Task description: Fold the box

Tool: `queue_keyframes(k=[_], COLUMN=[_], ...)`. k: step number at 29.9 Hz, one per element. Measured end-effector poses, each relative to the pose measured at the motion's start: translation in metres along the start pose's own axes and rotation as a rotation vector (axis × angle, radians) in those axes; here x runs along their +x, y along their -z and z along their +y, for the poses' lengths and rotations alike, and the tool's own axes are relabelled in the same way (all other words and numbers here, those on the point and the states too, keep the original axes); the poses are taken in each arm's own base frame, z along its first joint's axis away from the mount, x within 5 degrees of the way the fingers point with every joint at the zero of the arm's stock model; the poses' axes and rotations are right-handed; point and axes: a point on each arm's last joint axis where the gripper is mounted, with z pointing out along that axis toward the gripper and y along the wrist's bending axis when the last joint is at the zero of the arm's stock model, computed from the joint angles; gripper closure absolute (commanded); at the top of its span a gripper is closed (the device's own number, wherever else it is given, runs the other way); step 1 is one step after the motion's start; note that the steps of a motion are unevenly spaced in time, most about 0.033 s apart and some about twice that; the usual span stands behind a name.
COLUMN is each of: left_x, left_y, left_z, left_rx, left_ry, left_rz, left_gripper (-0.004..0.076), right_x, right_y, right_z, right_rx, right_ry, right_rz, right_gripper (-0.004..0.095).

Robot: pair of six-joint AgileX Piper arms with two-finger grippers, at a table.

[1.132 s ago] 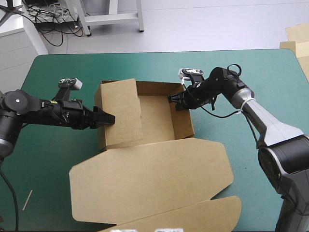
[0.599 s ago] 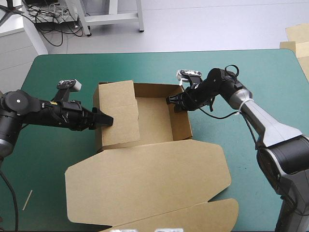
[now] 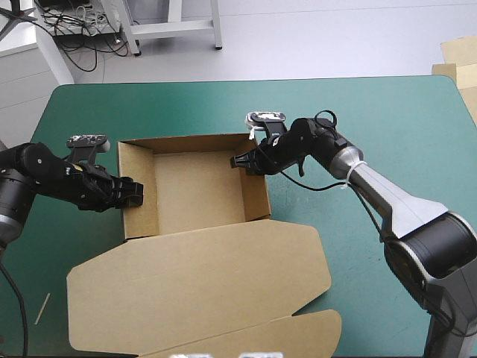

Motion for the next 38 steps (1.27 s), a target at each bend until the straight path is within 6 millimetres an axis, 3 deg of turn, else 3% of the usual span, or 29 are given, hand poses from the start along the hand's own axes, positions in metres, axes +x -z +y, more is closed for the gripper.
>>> queue_keyframes(k=[5, 10, 16, 22, 26, 31, 38], left_x=[-0.001, 0.000, -0.001, -0.022, -0.040, -0.052, -0.051], left_y=[-0.003, -0.007, -0.017, -0.026, -0.046, -0.080, -0.131], left_z=[-0.004, -0.009, -0.016, -0.037, -0.057, -0.079, -0.092], left_rx=[-0.049, -0.163, -0.263, -0.207, -0.135, -0.127, -0.151], left_ry=[-0.020, -0.062, -0.072, -0.095, -0.102, -0.135, -0.161], left_rz=[-0.007, -0.011, 0.001, -0.045, -0.011, 0.068, 0.167], left_gripper=[0.0517, 0.0731, 0.0734, 0.0734, 0.0734, 0.0734, 0.0734], right_x=[0.001, 0.003, 0.004, 0.002, 0.010, 0.015, 0.019], right_y=[-0.002, -0.003, 0.014, 0.069, 0.095, 0.098, 0.075], right_z=[0.005, 0.010, 0.013, 0.006, -0.006, -0.017, -0.033], right_rx=[0.005, 0.006, 0.042, 0.181, 0.339, 0.439, 0.499], right_ry=[0.003, -0.005, 0.025, 0.032, 0.013, -0.014, -0.040], right_rz=[-0.001, 0.004, 0.006, -0.043, 0.016, 0.088, 0.185], right_gripper=[0.0926, 0.0927, 0.0926, 0.0926, 0.0927, 0.0927, 0.0927])
